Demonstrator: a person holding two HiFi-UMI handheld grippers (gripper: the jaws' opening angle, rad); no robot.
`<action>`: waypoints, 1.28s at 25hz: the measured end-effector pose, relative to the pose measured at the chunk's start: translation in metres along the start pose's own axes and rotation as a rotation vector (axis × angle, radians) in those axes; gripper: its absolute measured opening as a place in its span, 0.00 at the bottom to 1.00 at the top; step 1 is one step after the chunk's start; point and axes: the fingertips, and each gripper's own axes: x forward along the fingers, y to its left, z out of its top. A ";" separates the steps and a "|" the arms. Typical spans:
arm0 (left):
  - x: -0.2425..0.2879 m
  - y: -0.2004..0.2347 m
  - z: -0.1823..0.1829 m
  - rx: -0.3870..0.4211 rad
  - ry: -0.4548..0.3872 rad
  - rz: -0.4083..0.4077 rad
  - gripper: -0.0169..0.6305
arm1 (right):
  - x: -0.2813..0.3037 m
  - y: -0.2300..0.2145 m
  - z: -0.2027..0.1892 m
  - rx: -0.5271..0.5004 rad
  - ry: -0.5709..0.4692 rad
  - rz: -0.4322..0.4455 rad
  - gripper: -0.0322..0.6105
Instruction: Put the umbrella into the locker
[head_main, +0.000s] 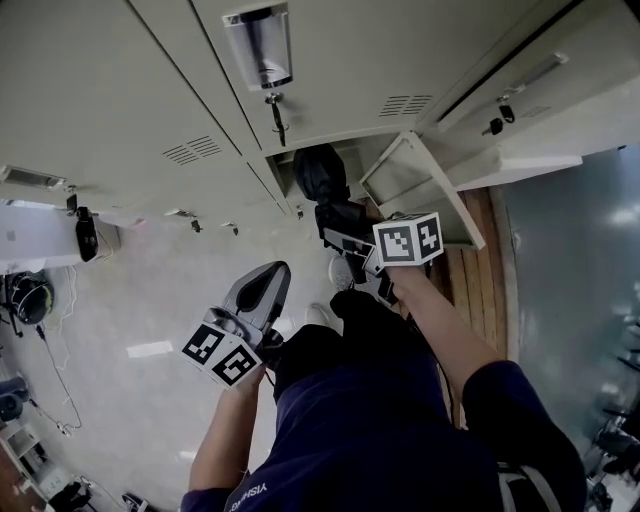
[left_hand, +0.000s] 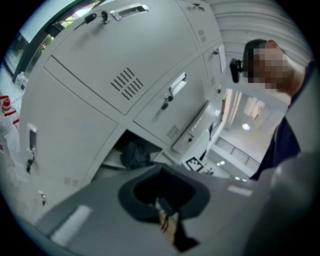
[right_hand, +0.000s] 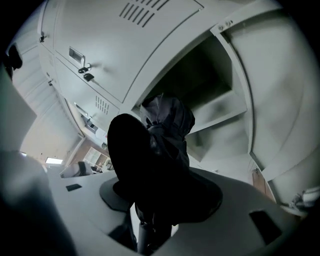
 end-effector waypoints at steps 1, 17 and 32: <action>0.003 0.006 -0.003 0.000 0.000 0.005 0.03 | 0.007 -0.007 0.004 -0.004 0.000 -0.009 0.36; 0.053 0.092 -0.039 0.026 -0.019 0.013 0.03 | 0.084 -0.091 0.073 -0.378 0.061 -0.277 0.36; 0.126 0.099 -0.024 0.148 -0.059 -0.051 0.03 | 0.103 -0.115 0.135 -1.007 0.119 -0.620 0.36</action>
